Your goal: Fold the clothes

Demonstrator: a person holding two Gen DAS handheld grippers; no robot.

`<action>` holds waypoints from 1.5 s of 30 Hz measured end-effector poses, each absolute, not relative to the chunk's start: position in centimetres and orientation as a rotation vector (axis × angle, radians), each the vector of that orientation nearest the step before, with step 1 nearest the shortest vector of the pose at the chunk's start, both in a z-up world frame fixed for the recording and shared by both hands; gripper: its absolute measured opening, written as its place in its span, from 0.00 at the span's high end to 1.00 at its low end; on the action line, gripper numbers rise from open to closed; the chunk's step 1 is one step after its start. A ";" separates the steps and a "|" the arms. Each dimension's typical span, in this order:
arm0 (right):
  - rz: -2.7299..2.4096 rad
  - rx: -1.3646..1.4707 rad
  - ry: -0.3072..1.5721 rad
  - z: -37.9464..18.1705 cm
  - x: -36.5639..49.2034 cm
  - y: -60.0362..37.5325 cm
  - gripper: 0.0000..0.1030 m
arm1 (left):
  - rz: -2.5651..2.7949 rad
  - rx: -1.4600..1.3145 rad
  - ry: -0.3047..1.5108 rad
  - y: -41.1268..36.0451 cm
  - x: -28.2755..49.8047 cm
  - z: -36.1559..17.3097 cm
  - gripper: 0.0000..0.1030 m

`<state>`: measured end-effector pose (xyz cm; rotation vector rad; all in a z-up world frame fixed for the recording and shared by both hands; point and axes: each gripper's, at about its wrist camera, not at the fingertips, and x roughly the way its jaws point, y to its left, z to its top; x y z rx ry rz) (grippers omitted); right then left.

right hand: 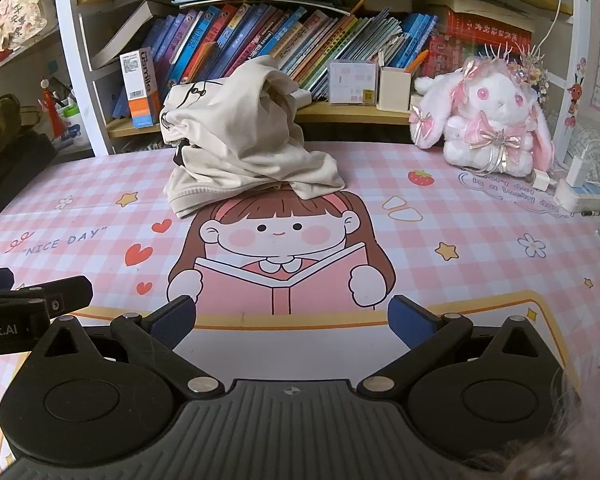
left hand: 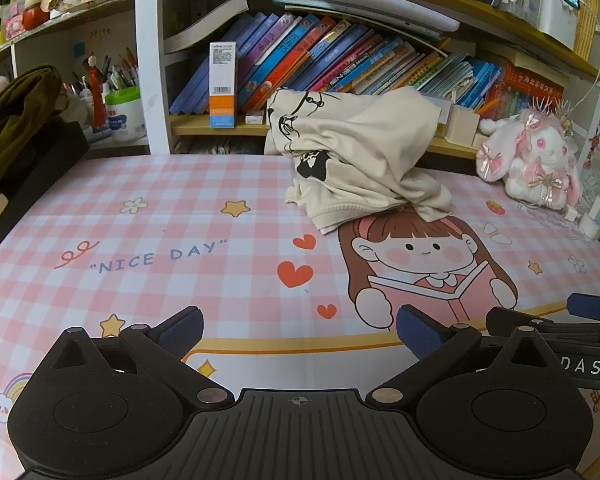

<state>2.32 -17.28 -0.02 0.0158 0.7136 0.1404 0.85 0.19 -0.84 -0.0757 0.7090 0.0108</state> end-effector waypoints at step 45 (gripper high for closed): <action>0.148 0.091 0.772 -1.5 3.1 -20.4 0.00 | -0.016 -0.111 0.750 -1.7 1.8 -1.6 0.00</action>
